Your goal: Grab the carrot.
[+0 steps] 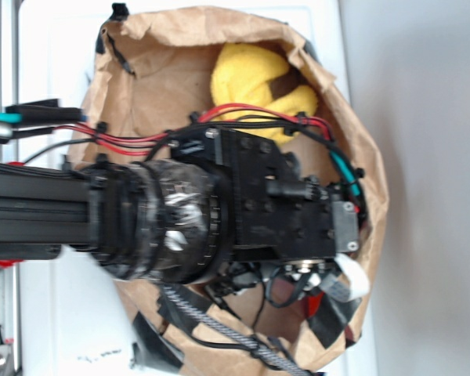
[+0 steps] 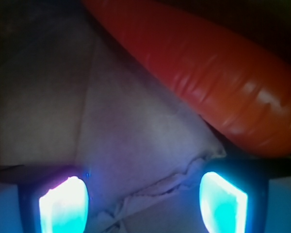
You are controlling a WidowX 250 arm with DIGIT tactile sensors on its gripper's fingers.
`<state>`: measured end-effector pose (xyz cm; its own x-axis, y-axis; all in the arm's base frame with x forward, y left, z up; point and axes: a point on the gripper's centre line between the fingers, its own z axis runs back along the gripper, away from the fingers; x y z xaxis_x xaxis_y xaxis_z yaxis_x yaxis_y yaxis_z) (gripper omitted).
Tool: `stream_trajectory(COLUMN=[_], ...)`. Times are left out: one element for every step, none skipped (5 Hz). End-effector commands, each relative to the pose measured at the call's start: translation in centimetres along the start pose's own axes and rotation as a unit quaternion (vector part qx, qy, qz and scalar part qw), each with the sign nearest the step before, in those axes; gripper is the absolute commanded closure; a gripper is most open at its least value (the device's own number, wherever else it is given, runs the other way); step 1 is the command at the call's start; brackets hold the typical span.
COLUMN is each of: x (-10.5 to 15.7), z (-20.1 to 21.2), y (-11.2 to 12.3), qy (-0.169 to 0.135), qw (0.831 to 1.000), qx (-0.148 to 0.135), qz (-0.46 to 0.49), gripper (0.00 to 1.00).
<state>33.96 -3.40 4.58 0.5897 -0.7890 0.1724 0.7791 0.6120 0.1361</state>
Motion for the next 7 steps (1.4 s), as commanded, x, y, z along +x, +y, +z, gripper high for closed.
stream_trajectory(x=[1.6, 0.8, -0.9, -3.6, -6.1, -7.7, -7.5], z=[3.7, 5.2, 7.1, 9.5, 11.7, 12.9, 11.9], y=[1.1, 2.0, 2.7, 3.1, 3.2, 2.9, 2.4], qy=[-0.032, -0.044, -0.058, -0.068, -0.078, -0.084, -0.084], qw=[0.999, 0.998, 0.997, 0.995, 0.994, 0.994, 0.996], qx=[0.015, 0.019, 0.025, 0.019, -0.007, -0.013, -0.022], qz=[0.017, 0.031, 0.052, 0.07, 0.073, 0.067, 0.034], gripper=[1.0, 1.0, 1.0, 1.0, 1.0, 1.0, 0.0])
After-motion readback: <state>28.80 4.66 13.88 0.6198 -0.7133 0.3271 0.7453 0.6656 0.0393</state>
